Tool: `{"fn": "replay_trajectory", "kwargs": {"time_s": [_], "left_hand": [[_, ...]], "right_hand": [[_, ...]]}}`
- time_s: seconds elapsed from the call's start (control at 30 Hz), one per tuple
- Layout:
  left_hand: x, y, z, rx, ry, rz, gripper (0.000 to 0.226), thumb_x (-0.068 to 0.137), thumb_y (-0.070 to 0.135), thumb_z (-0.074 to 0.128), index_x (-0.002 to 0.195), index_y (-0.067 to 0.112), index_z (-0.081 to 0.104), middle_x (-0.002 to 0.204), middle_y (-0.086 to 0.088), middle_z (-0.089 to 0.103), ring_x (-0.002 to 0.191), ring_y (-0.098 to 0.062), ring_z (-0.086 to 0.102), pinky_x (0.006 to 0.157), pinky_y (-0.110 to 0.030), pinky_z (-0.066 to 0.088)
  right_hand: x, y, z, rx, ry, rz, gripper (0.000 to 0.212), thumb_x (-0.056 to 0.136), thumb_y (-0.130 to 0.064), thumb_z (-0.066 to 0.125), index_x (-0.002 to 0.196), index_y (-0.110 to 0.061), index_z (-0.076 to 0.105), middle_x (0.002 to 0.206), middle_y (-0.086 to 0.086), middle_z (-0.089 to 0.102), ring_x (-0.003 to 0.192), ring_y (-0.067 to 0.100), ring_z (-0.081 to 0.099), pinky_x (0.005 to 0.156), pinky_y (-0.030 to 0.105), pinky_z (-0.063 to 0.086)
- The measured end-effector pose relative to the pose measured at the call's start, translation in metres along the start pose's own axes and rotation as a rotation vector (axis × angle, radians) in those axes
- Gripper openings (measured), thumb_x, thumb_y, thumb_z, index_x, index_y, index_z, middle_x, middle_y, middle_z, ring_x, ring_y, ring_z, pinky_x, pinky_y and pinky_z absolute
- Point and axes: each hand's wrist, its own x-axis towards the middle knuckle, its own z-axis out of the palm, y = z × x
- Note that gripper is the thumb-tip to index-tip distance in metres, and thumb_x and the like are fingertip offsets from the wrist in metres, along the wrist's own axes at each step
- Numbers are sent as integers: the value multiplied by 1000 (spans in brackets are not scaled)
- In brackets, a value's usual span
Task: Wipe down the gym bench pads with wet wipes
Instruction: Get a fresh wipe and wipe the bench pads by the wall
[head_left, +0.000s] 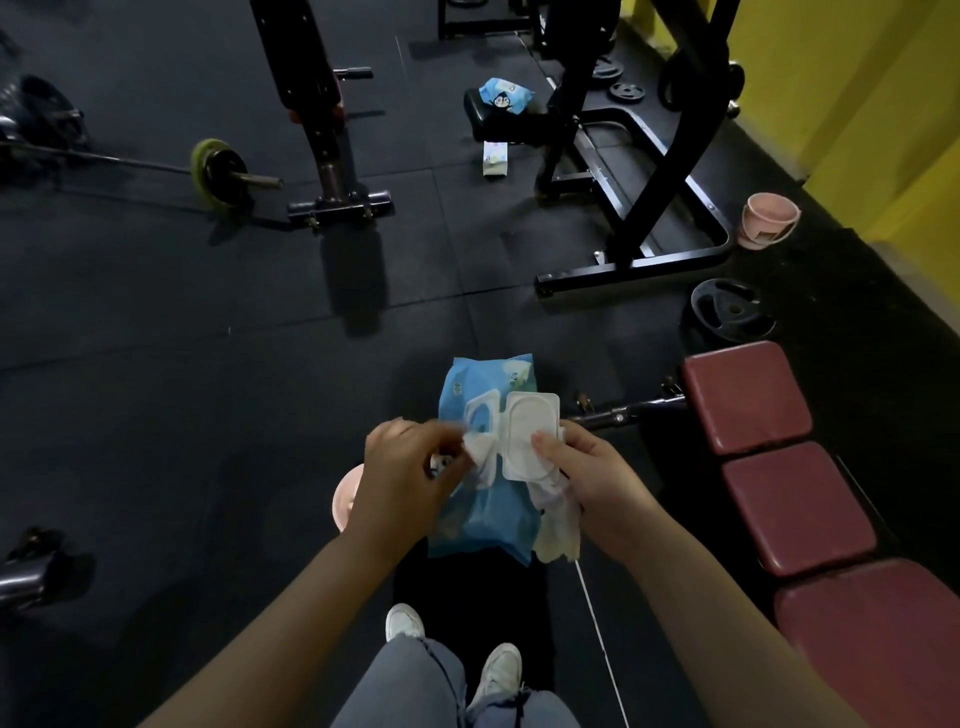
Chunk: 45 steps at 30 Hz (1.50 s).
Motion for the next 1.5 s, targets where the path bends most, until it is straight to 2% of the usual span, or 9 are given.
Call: {"fn": "replay_trajectory", "kwargs": {"time_s": [0.1, 0.2, 0.5, 0.77, 0.9, 1.0, 1.07, 1.23, 1.5], "left_hand": [[2, 1, 2, -254, -73, -296, 38, 77, 16, 83, 92, 37, 54, 80, 18, 65, 76, -5, 66, 67, -17, 53], [5, -5, 6, -357, -107, -503, 43, 76, 7, 80, 98, 30, 51, 86, 7, 66, 72, -6, 64, 61, -21, 54], [10, -13, 13, -356, -85, -634, 55, 66, 12, 87, 95, 33, 45, 92, 6, 60, 77, -4, 63, 58, -16, 46], [4, -6, 16, -427, -35, -488, 53, 70, 3, 82, 94, 35, 47, 100, -1, 52, 84, -14, 57, 72, -39, 55], [2, -3, 1, -245, 25, -175, 45, 79, 10, 77, 95, 46, 56, 109, 29, 47, 111, 2, 42, 90, -12, 37], [5, -1, -10, -374, -106, -222, 10, 83, 36, 59, 90, 40, 66, 109, 29, 48, 115, 3, 44, 91, -12, 40], [5, -2, -11, -403, -130, -233, 15, 84, 46, 57, 86, 37, 69, 108, 28, 50, 113, 6, 45, 90, -9, 39], [3, -4, -7, -363, -149, -301, 10, 87, 32, 73, 80, 37, 68, 107, 25, 52, 117, -10, 47, 99, -42, 48], [8, 9, -12, -88, -158, -219, 23, 78, 22, 79, 73, 30, 59, 107, 14, 51, 116, -14, 42, 97, -43, 48]], "right_hand": [[0, 4, 4, -78, -23, -3, 15, 94, -25, 61, 91, -24, 76, 99, 10, 74, 89, 24, 72, 72, 33, 56], [-1, 4, 8, -127, -47, 3, 14, 94, -27, 61, 95, -24, 75, 102, 9, 74, 92, 23, 72, 72, 30, 56], [-6, 0, 13, -229, -94, 19, 20, 95, -22, 59, 109, -12, 69, 103, 8, 73, 93, 20, 71, 74, 29, 55], [-5, -1, 4, 21, -79, 105, 12, 89, -20, 65, 90, -14, 75, 93, 12, 73, 81, 23, 72, 67, 31, 57], [-5, 4, 0, 98, -16, 70, 15, 77, -22, 69, 86, -10, 67, 73, 5, 69, 60, 12, 65, 53, 23, 53], [-8, 8, -1, 140, -32, 64, 12, 83, -20, 67, 88, -10, 68, 74, 6, 70, 61, 12, 66, 53, 23, 53], [-10, 9, 0, 156, -43, 57, 15, 83, -20, 66, 91, -8, 68, 76, 7, 71, 64, 13, 68, 55, 24, 54], [-10, 8, 2, 153, -71, 54, 15, 78, -25, 71, 85, -14, 76, 89, 12, 73, 77, 20, 71, 65, 30, 57], [-14, 8, 7, 41, -127, 78, 26, 78, -26, 72, 98, -10, 73, 100, 16, 71, 86, 24, 71, 70, 33, 57]]}}
